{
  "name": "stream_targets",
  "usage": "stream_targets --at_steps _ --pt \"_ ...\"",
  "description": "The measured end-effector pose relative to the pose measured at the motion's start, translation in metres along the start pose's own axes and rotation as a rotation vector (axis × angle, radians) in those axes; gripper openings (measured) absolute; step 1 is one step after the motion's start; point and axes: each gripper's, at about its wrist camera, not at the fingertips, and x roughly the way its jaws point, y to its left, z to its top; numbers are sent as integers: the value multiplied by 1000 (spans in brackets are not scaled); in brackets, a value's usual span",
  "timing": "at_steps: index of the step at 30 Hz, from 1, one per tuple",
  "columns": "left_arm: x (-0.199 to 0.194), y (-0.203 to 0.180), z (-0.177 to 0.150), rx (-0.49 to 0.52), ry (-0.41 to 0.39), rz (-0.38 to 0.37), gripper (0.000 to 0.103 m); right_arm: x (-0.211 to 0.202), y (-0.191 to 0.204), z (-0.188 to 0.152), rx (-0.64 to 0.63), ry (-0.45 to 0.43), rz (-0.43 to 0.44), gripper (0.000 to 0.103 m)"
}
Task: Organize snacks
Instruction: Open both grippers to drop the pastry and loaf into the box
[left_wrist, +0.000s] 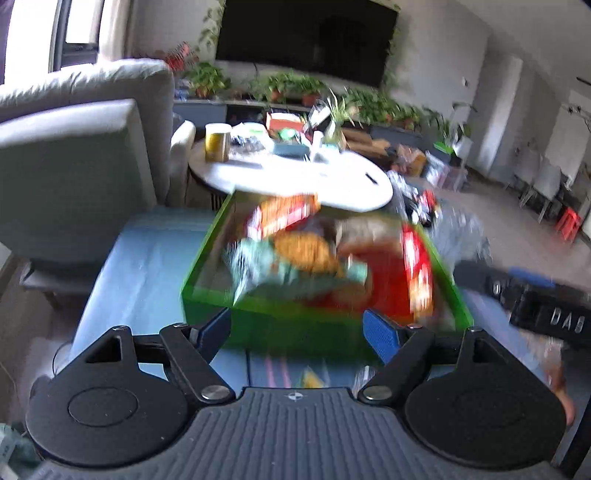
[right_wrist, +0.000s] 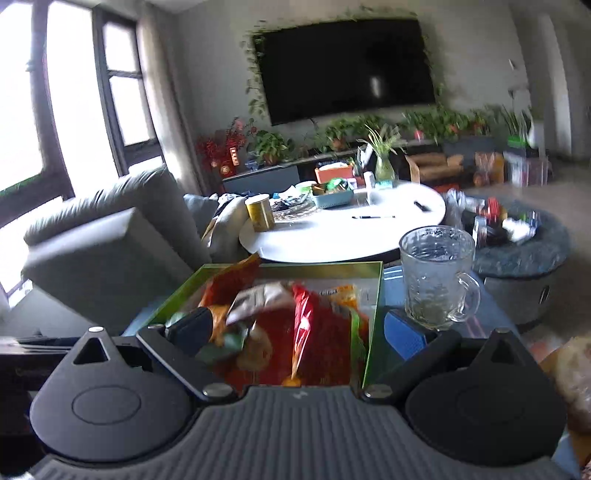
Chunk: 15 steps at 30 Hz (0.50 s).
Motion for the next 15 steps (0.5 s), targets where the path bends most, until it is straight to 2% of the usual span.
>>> stream_targets --at_steps 4,8,12,15 --pt "-5 4 -29 52 49 -28 76 -19 14 -18 -56 -2 39 85" --pt "-2 1 -48 172 82 -56 76 -29 19 -25 -82 65 107 85" --pt "2 -6 -58 295 74 -52 76 -29 14 -31 -38 115 93 85" --pt "10 -9 -61 347 95 -72 76 -26 11 -37 -2 163 65 85"
